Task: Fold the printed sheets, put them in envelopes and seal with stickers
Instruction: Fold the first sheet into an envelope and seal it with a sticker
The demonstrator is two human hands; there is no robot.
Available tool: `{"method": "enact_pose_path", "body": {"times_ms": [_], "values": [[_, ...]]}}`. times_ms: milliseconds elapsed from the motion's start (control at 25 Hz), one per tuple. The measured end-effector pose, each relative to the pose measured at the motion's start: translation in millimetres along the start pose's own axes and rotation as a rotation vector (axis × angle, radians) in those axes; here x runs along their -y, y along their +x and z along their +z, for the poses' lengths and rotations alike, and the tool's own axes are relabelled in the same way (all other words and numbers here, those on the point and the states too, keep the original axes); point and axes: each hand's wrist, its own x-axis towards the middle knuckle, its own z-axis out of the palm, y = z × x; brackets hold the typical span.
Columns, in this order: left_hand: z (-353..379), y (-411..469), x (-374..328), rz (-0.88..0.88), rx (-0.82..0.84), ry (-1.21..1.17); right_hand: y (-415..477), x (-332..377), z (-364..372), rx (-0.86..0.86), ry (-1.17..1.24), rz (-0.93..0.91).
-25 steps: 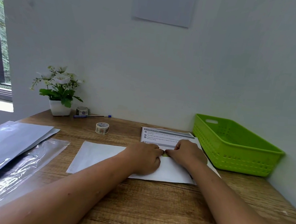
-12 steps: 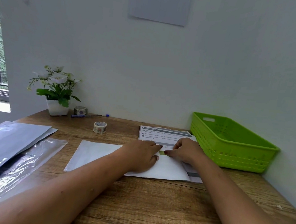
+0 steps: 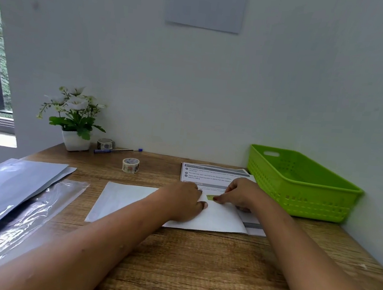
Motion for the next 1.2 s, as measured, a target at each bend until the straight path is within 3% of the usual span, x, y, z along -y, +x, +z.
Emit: {"method": "enact_pose_path", "body": {"times_ms": [160,360,560,760,880,960,1040,1200], "values": [[-5,-4,16,-0.118,0.035,-0.069,-2,-4,-4,0.004,0.113,0.051],[-22,-14,62,-0.276,0.182,-0.140,0,-14,-2,-0.158,0.153,0.039],[-21,-15,75,-0.225,0.221,-0.262,-14,-8,-5,-0.147,0.284,-0.006],[-27,-18,91,-0.238,0.020,-0.565,-9,-3,-6,-0.319,0.297,-0.077],[-34,-18,99,-0.317,-0.219,-0.861,-13,6,-6,-0.451,0.377,-0.095],[-36,-16,97,-0.430,-0.410,-1.003,-27,20,-2,-0.347,0.498,-0.099],[-36,-14,90,-0.519,-0.533,-1.135,-46,36,6,-0.101,0.551,-0.097],[-33,-10,75,-0.513,-0.588,-1.254,-67,57,18,0.262,0.635,-0.095]]}}
